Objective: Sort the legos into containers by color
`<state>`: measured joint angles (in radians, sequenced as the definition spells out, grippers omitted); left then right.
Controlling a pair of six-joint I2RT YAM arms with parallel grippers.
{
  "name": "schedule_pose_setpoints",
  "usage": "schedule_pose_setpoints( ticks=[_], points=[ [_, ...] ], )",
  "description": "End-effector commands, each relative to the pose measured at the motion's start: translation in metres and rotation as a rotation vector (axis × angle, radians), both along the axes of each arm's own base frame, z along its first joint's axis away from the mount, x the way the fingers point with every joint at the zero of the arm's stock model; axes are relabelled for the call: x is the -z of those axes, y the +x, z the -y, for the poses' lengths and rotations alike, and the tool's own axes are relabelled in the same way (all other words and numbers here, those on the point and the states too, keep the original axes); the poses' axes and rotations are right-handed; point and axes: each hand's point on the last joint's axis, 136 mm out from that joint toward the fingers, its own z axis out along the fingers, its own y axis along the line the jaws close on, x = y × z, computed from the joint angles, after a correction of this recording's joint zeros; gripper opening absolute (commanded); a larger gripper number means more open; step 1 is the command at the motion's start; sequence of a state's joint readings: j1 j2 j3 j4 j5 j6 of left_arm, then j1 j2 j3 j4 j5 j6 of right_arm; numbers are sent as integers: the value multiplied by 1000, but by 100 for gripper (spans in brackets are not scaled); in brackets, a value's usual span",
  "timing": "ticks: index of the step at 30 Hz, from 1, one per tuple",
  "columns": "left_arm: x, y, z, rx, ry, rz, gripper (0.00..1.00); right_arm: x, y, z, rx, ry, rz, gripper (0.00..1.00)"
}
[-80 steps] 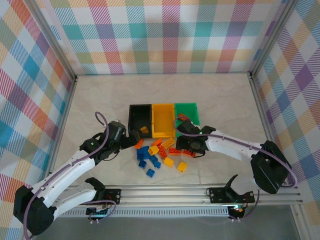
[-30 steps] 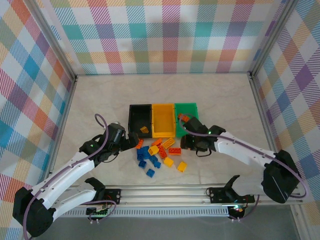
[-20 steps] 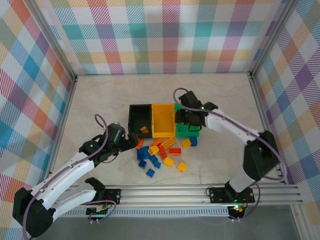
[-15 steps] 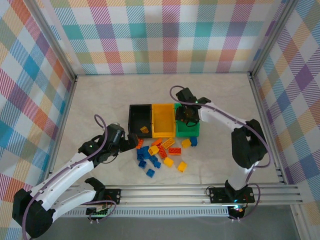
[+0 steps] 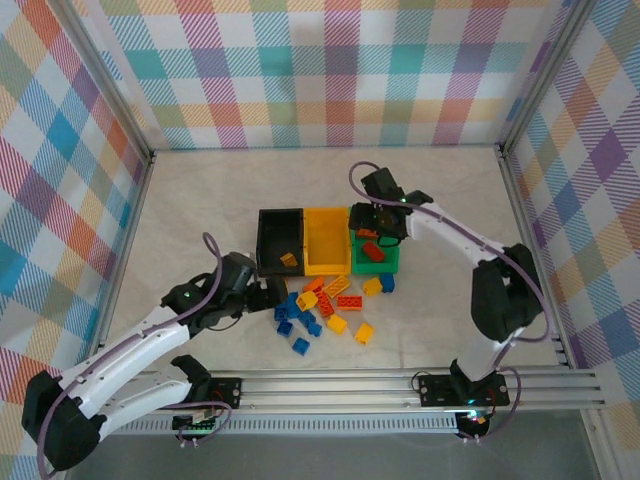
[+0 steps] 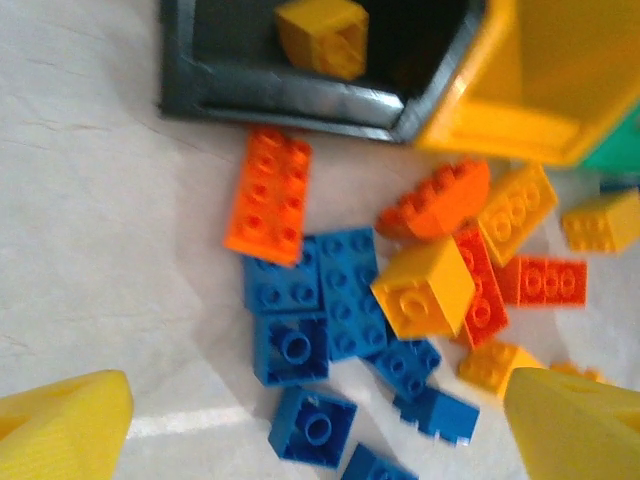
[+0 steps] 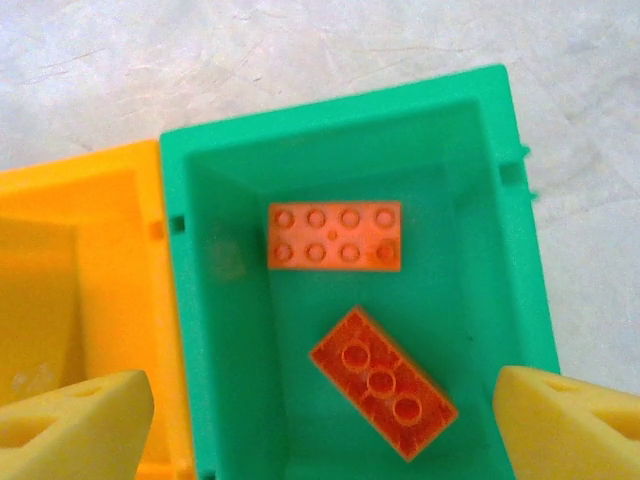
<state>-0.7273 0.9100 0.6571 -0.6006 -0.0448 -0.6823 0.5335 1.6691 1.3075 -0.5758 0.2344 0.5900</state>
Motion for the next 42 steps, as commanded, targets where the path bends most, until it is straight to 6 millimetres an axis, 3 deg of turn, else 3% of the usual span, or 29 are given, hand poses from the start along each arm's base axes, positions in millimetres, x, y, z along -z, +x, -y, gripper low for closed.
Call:
schedule_pose_setpoints(
  ticks=[1, 5, 10, 19, 25, 30, 38, 42],
  points=[
    [18, -29, 15, 134, 86, -38, 91, -8, -16, -3, -8, 76, 11, 88],
    [39, -55, 35, 242, 198, -54, 88, -1, -31, 3, -7, 90, 2, 89],
    [61, -74, 55, 334, 263, -79, 77, 0, -40, 9, -5, 92, 5, 89],
    [90, -84, 62, 430, 432, -101, 72, -5, -48, 14, -5, 100, 30, 89],
    [95, -77, 70, 457, 459, -65, 70, -11, -49, 16, -6, 103, 47, 89],
    [104, -77, 79, 491, 473, -75, 63, -12, -49, 17, -9, 101, 52, 90],
    [104, -79, 77, 501, 483, -88, 37, -11, -50, 18, -7, 99, 49, 90],
    [87, -80, 73, 482, 462, -79, 27, -12, -51, 18, -7, 102, 48, 90]
  ],
)
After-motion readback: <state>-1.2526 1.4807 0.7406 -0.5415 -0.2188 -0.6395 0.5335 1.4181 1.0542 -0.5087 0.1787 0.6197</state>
